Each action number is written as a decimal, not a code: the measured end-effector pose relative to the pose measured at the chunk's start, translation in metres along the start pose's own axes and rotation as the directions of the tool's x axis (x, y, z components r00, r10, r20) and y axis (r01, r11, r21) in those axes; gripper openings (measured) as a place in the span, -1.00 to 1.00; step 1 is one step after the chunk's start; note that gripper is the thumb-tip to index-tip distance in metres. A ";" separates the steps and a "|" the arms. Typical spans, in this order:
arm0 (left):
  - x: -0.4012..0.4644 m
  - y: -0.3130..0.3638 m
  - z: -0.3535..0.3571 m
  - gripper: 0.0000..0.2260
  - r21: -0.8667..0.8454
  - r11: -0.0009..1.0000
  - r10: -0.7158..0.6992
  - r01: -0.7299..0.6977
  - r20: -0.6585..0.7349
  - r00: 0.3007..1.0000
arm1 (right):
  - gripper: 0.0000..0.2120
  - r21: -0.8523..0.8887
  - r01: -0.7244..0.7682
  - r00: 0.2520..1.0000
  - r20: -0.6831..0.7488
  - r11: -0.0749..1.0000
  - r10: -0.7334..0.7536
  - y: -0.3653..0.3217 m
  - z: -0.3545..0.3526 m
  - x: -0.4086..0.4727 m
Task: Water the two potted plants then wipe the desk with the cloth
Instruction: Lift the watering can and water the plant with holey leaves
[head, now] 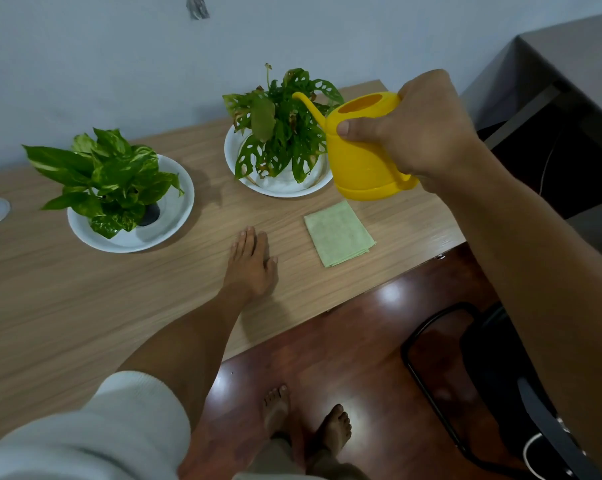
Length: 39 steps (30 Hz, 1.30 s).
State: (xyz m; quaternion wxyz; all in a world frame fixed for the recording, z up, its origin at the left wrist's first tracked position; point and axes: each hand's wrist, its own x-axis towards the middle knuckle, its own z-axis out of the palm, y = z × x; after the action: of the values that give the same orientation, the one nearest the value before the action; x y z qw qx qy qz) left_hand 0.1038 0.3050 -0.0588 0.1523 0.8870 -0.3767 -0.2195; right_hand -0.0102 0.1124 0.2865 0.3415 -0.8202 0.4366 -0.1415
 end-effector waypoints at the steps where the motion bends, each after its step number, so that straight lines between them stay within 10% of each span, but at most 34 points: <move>1: 0.000 0.000 -0.001 -0.28 -0.001 1.000 -0.002 0.002 0.001 1.000 | -0.18 -0.009 -0.001 1.000 0.001 1.000 0.001 0.001 -0.002 0.000; 39: 0.002 -0.002 -0.003 -0.26 0.015 1.000 -0.006 0.005 0.025 1.000 | -0.19 0.040 0.073 0.997 -0.035 0.997 -0.072 -0.002 0.016 0.012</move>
State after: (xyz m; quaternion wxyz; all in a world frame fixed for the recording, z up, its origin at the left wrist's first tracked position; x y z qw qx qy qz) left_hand 0.1075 0.3051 -0.0579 0.1403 0.8863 -0.3777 -0.2282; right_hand 0.0067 0.1108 0.2753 0.3455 -0.8258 0.4092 -0.1766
